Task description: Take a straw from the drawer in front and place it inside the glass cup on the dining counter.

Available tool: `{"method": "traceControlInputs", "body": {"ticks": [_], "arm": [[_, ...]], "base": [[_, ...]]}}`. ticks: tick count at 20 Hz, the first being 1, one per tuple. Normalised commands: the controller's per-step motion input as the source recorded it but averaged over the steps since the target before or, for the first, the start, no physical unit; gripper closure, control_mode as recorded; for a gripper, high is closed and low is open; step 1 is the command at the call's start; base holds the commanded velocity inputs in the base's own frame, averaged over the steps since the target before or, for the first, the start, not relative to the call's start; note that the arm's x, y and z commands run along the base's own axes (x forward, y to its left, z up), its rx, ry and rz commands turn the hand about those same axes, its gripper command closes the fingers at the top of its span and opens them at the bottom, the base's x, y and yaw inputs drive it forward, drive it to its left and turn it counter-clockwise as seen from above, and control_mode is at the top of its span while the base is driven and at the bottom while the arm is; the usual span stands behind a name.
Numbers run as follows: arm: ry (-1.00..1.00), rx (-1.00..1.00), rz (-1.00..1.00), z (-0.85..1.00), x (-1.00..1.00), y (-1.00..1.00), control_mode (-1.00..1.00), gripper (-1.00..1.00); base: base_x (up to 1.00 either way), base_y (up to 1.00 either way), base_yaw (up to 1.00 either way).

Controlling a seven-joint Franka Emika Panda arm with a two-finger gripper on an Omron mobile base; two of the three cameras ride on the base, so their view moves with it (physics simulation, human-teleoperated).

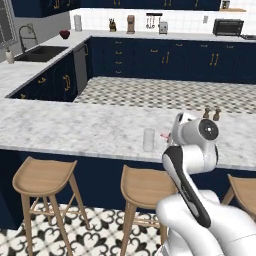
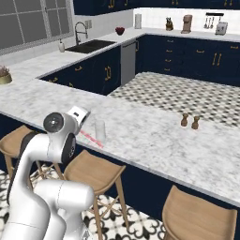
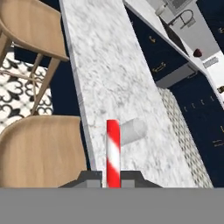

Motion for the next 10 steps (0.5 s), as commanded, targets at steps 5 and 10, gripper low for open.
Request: {"method": "traceControlInputs", "body": {"ticks": [5, 10], "arm": [[-0.12, 0.1, -0.03, 0.47, 0.23, -0.19, -1.0, 1.0], [0.05, 0.25, 0.0, 0.72, 0.09, -0.18, -1.0, 1.0]], "base": [[0.0, 0.0, 0.0], [0.0, 0.0, 0.0]]}}
